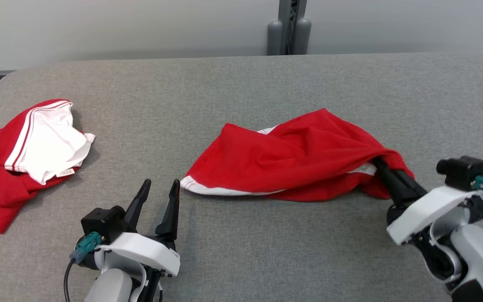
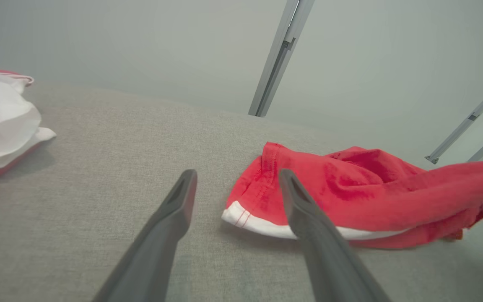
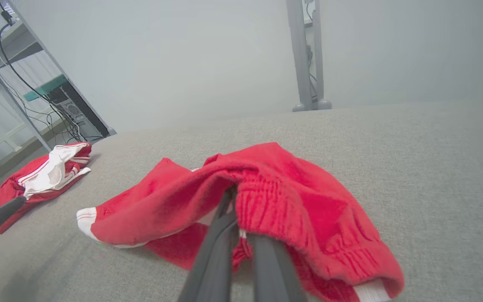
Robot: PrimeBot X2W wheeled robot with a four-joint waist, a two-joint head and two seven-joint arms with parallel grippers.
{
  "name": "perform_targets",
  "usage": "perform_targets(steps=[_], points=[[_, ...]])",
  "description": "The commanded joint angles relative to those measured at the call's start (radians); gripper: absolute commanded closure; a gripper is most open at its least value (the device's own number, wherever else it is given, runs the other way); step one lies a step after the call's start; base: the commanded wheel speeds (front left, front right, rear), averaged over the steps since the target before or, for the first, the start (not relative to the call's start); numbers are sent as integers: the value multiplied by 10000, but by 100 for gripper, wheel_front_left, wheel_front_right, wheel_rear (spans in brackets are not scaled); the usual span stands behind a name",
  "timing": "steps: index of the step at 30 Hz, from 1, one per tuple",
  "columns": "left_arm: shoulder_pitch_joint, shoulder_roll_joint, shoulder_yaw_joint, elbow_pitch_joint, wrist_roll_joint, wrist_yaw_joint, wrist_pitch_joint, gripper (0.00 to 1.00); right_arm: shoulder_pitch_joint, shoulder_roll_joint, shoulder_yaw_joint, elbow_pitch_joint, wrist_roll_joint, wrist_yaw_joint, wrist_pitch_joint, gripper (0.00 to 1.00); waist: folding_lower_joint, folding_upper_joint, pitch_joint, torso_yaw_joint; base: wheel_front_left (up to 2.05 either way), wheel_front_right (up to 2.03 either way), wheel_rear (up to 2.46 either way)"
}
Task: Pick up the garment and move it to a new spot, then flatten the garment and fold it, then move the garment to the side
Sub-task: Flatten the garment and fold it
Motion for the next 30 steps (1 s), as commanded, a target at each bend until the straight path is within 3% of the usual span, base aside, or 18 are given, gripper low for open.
perform_targets(steps=[1,8,18,19,20,24,30], points=[[-184,44,-12,12,-32,-18,-46,0,-367,-42,-98,269,438,3,276,100,0,0,144,191,0,0,0],[-435,41,-175,36,-26,-19,-46,0,-1973,-206,-404,2226,2240,3,1924,100,0,0,604,909,0,0,0],[-555,41,-312,8,-76,-16,-45,0,-3752,-28,209,5737,1816,3,2577,100,0,0,937,1509,0,0,0],[-548,41,-311,7,-71,-16,-46,0,-3829,-20,298,6072,1734,3,2627,67,0,0,935,1517,0,0,0],[-548,40,-297,9,-60,-16,-47,0,-3933,-12,363,6379,1654,1,2609,0,0,0,928,1514,0,0,0],[-498,38,-222,10,6,9,-45,0,-4035,289,719,6982,1539,3,2731,0,0,0,818,1364,0,0,0],[-340,44,-235,36,-3,7,-47,0,-3754,266,1302,6596,1673,3,2594,0,0,0,538,992,0,0,0]])
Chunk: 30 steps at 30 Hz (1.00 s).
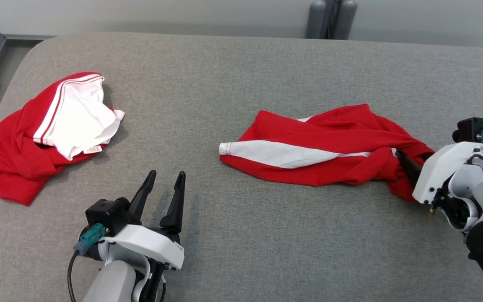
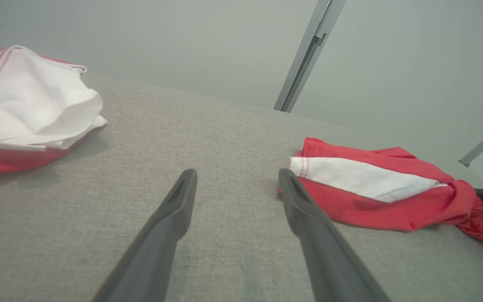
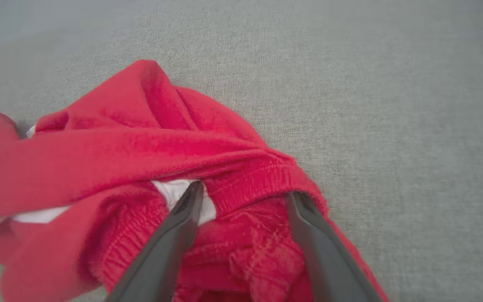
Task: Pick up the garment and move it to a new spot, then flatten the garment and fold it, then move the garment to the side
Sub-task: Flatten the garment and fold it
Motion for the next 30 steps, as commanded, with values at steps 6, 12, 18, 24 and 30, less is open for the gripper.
perform_targets(steps=[6,12,18,24,30], points=[[181,46,23,5,-32,29,-45,0,638,-424,945,-1190,372,3,170,0,0,0,-457,-574,0,0,0],[280,43,76,-7,-115,55,-45,0,928,-995,1708,-2266,551,3,-128,0,0,0,-749,-916,0,0,0],[330,44,150,-63,-148,76,-43,0,1106,-1358,1887,-2898,651,3,-819,0,0,0,-1005,-1149,0,0,0],[492,44,310,-287,-159,132,-43,0,1491,-1469,1407,-3668,479,3,-2950,0,0,0,-1281,-1302,0,0,0],[684,41,592,-711,-77,174,-43,0,2233,-1214,91,-4484,-814,3,-4070,0,0,0,-1402,-1438,0,0,0]])
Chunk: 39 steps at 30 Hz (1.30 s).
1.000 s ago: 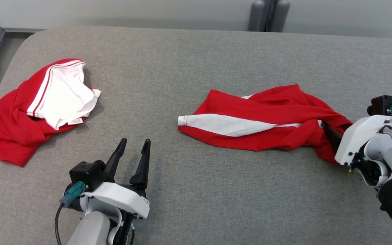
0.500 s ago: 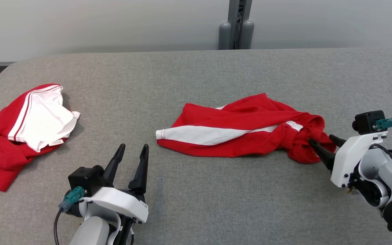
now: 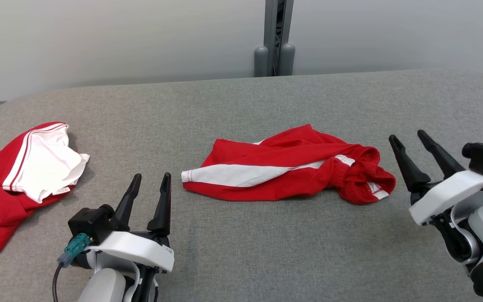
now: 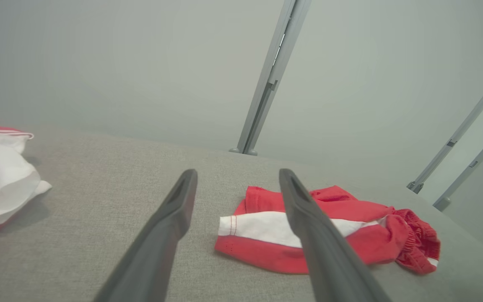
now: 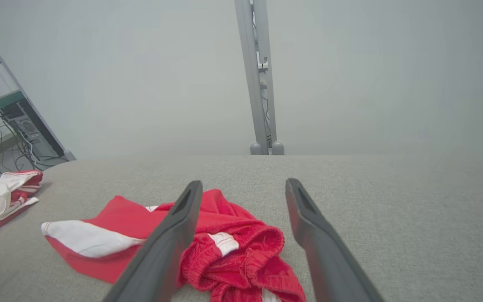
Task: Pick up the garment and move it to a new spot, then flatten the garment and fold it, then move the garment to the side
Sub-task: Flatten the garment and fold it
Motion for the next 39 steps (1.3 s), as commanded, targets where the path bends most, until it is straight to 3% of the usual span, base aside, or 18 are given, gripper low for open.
perform_targets(steps=[1,5,9,16,27,33,39], points=[[138,39,83,-98,54,23,-43,0,242,158,-646,-382,-478,3,-88,0,-1,-1,-1,-47,0,0,0],[246,36,196,-320,88,25,-45,0,1849,1238,-2970,-1759,-1917,3,-79,0,-1,-1,-25,-136,0,0,0],[399,39,238,-399,84,23,-43,0,3260,2351,-4243,-2705,-2930,3,-74,0,-1,-1,-52,-201,0,0,0],[525,39,215,-315,82,9,-45,0,4055,3040,-4515,-3000,-3645,3,-76,0,-1,-1,-40,-284,0,0,0],[339,39,142,-162,40,-25,-43,0,3872,3162,-4573,-2987,-3517,3,-77,0,-1,-1,103,-291,0,0,0],[-249,39,28,743,120,-75,-43,0,3660,3241,-4478,-2823,-3452,3,-77,0,-1,-1,539,-347,0,0,0],[-1545,84,-293,2498,-530,-165,163,0,3374,3354,-4360,-2803,-3485,3,-78,0,-1,-1,1120,-493,0,0,0]])
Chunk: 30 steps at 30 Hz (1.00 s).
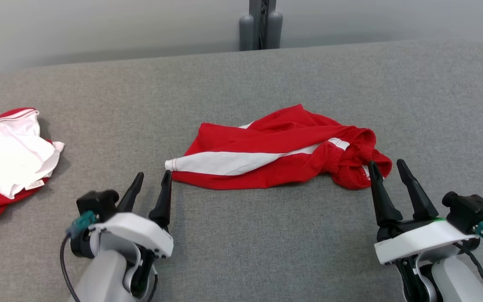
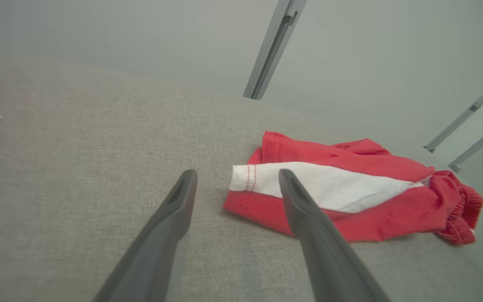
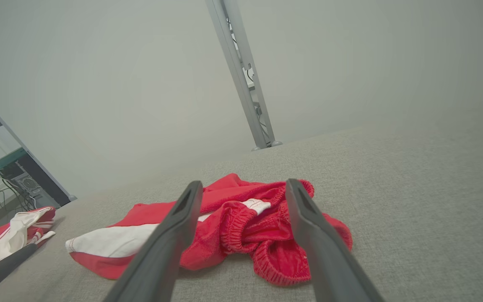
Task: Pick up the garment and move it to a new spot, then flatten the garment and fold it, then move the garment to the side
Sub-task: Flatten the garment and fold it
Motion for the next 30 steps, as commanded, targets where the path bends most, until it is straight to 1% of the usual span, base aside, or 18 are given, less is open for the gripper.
perform_targets(steps=[1,4,6,11,19,20,21,22,23,26,27,28,30], points=[[-490,127,-50,424,-277,-47,236,0,-158,5,28,29,-5,3,-22,0,0,0,275,-109,0,0,0],[-1180,280,-310,1012,-791,-60,610,0,-271,77,73,44,-44,3,-22,0,0,0,498,-210,0,0,0],[-1471,372,-653,1241,-1166,-63,911,0,-325,116,106,71,-58,3,-22,0,0,0,599,-267,0,0,0],[-1876,581,-1369,1290,-2447,-54,1533,0,-390,182,44,156,-104,3,-22,0,0,0,709,-331,0,0,0],[-1999,958,-2281,1170,-3267,-54,1421,0,-416,214,-29,315,-144,3,-22,0,0,0,669,-260,0,0,0],[-1987,993,-2413,1128,-3368,-50,1414,5,-423,221,-27,343,-164,3,-22,0,0,0,650,-240,0,0,0],[-1972,1002,-2535,1074,-3478,-45,1398,29,-422,222,-22,368,-175,3,-22,0,0,0,632,-215,0,0,0],[-1947,1013,-2661,1022,-3604,-47,1429,42,-419,220,-19,388,-185,3,-22,0,0,0,616,-190,0,0,0],[-1930,1045,-2797,959,-3705,-45,1463,53,-424,217,-5,404,-198,3,-22,0,0,0,602,-165,0,0,0],[-1912,1152,-3112,780,-4081,-46,1460,65,-447,205,25,431,-227,3,-22,0,0,0,571,-94,0,0,0],[-1913,1169,-3206,724,-4217,-46,1476,65,-456,205,42,438,-230,3,-22,0,0,0,569,-73,0,0,0],[-1927,1191,-3290,683,-4335,-46,1494,62,-466,205,54,441,-228,3,-22,0,0,0,573,-56,0,0,0],[-2003,1259,-3447,651,-4538,-46,1476,64,-472,198,86,442,-226,3,-22,0,0,0,593,-37,0,0,0]])
